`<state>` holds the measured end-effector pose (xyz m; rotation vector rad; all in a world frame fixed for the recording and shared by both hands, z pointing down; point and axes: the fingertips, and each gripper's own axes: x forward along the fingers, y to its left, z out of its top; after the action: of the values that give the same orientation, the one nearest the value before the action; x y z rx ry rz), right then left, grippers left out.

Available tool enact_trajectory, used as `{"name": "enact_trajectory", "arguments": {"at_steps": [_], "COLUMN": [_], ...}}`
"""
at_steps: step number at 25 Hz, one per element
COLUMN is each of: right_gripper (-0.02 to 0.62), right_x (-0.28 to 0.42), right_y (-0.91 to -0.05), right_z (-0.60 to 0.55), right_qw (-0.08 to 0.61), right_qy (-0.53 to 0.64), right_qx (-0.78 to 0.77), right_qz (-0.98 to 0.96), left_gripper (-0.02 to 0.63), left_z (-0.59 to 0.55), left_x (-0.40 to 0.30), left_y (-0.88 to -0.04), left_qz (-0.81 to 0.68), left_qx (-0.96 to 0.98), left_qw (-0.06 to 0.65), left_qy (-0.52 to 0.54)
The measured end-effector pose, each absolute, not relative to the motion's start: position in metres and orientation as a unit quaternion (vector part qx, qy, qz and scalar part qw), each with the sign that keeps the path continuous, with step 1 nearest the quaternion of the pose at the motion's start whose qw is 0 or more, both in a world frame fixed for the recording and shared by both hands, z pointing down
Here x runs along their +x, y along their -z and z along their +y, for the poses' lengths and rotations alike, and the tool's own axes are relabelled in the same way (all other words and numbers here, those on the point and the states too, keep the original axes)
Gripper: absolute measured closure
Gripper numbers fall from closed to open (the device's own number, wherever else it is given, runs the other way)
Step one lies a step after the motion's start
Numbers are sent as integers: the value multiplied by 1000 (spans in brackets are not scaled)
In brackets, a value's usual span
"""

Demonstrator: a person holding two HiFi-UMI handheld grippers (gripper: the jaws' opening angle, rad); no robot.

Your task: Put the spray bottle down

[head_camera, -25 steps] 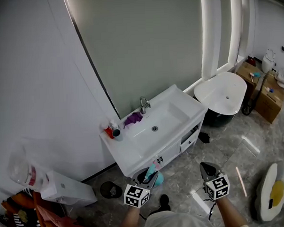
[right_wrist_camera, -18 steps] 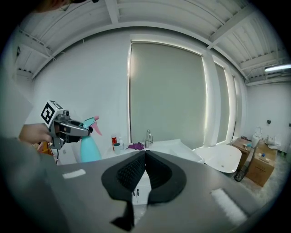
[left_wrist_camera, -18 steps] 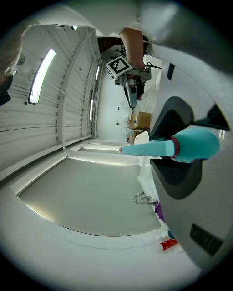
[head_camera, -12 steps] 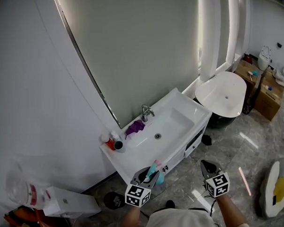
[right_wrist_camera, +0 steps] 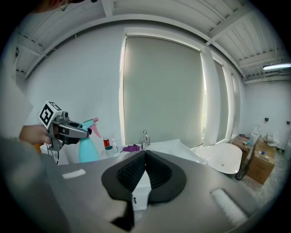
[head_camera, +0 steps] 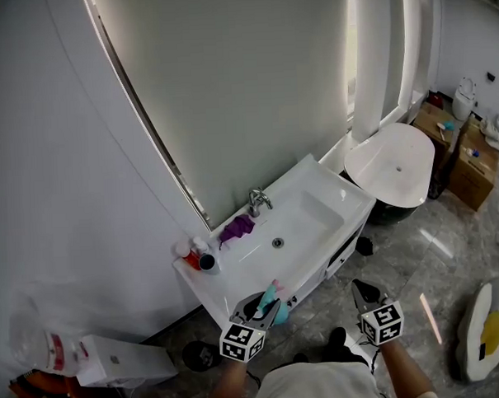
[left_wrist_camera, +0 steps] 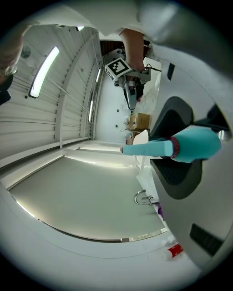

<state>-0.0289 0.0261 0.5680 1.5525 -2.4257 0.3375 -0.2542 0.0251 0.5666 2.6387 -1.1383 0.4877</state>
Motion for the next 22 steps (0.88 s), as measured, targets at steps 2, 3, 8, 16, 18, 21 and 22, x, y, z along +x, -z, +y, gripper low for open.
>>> {"name": "enact_trajectory", "arguments": {"at_steps": [2,3,8,16,18,21,22], "right_gripper": [584,584,584,584,584,584,584], "right_x": [-26,-23,-5,32,43,56,60], "right_y": [-569,-569,-574,-576,-579,-582,-582], "right_z": [17,11,-29,-103,-122,-152,-160], "right_qw": [121,121,120,125,126,125,125], "right_qy": [-116,-116,-117,-104,-105,-106,-107], "right_qx": [528,526,509,464,454,439,434], "right_qz": [-833,-834,-845,-871,-876,-883,-886], "left_gripper": [460,460,460,460,460,460,460], "left_z": [17,13,-15,-66,-79,-100,-107], "left_x": [-250,-246,-224,-175,-163,-147,-141], "left_y": [-569,-569,-573,-574,-576,-579,-580], "left_qz": [-389,-391,-405,-439,-448,-462,-466], "left_qx": [898,897,890,873,868,860,858], "left_qw": [115,116,118,125,127,132,133], "left_qy": [-169,-170,-171,-171,-171,-172,-173]}}
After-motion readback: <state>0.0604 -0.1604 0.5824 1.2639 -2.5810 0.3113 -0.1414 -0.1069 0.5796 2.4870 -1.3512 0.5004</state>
